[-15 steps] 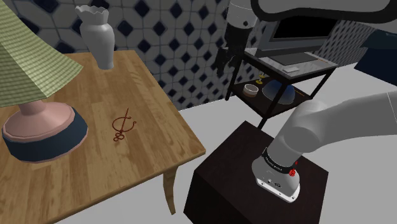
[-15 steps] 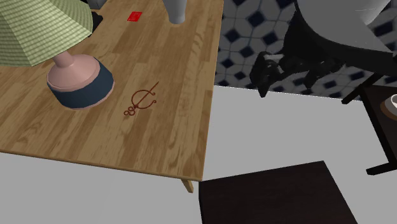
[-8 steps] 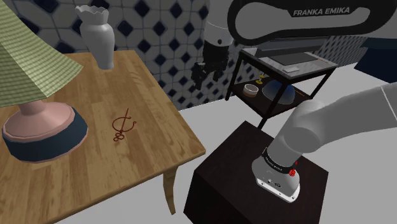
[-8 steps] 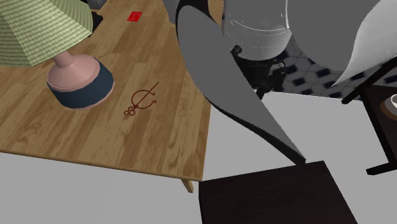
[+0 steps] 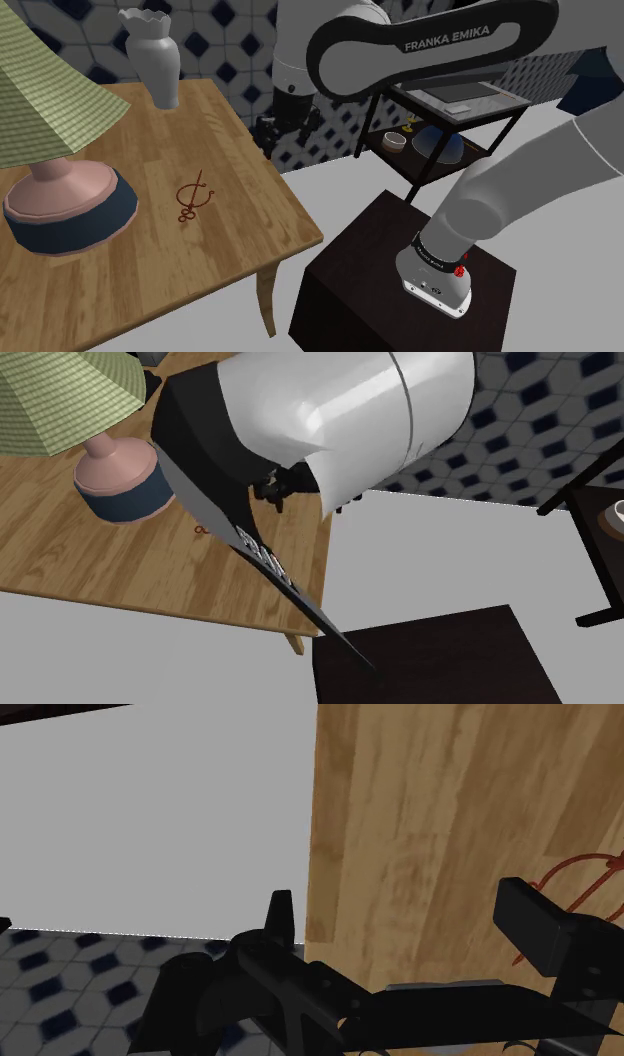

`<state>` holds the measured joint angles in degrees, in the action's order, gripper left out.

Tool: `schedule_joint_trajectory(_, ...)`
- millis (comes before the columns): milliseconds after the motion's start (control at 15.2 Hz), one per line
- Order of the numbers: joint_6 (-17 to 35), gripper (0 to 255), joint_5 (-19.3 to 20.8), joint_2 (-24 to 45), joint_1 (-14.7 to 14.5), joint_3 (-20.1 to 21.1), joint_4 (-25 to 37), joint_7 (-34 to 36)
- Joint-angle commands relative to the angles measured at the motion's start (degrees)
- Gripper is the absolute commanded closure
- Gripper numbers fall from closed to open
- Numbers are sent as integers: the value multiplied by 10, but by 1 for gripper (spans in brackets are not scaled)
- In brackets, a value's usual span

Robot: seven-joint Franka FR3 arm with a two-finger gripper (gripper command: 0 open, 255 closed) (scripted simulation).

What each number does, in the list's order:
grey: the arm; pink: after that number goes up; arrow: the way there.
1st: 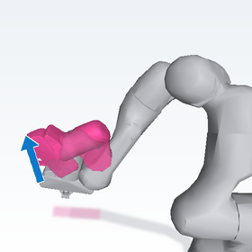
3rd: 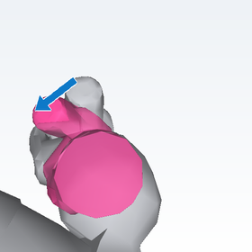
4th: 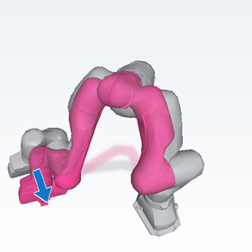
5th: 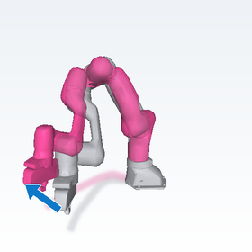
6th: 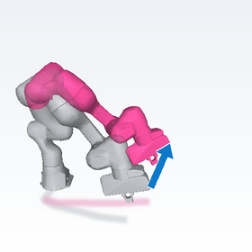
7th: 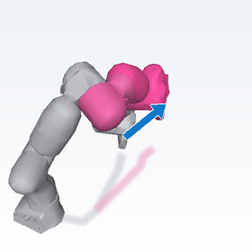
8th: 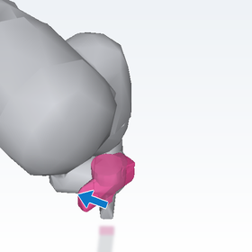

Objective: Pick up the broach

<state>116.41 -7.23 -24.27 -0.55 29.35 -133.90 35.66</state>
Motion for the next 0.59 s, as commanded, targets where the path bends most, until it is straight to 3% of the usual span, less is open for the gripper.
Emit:
schedule_joint_trajectory(0,30,0,9,37,7,27,13,42)
schedule_joint_trajectory(264,72,0,53,125,25,80,61,135)
schedule_joint_trajectory(528,98,0,134,228,33,121,124,244)
